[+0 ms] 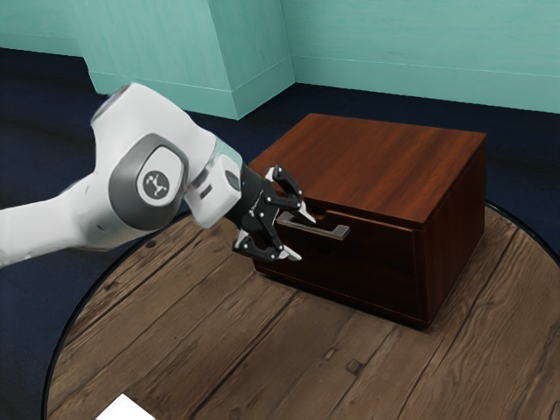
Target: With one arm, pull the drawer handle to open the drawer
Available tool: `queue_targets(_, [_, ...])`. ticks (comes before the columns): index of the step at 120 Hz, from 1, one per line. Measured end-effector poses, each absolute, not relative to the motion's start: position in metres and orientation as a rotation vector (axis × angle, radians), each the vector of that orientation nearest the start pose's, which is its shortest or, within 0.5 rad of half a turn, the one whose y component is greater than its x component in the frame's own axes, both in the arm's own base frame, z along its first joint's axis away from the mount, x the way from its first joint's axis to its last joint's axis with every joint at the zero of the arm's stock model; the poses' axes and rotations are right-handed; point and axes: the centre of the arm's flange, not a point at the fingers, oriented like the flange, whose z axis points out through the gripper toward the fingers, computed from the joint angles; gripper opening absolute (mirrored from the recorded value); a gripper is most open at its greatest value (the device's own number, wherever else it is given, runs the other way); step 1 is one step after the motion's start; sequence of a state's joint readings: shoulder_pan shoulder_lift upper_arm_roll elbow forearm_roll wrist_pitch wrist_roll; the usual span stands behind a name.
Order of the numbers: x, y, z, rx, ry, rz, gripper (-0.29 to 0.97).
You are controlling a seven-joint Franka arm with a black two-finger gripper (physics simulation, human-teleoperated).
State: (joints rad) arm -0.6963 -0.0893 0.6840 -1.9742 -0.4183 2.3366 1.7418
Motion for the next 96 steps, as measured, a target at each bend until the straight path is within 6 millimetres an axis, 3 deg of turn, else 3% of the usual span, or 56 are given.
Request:
queue_targets(6, [0.579,-0.008,0.54,-2.148,2.048,-0.867,0.46])
queue_targets(18, [0.583,-0.011,0.541,-2.129,2.058,-0.851,0.4])
queue_targets(53, [0.574,-0.007,0.53,-2.115,2.1,-0.784,0.41])
queue_targets(86, [0.554,-0.017,0.516,-2.118,2.172,-0.777,0.64])
queue_targets(96, [0.552,-0.016,0.522,-2.097,2.18,-0.779,0.51])
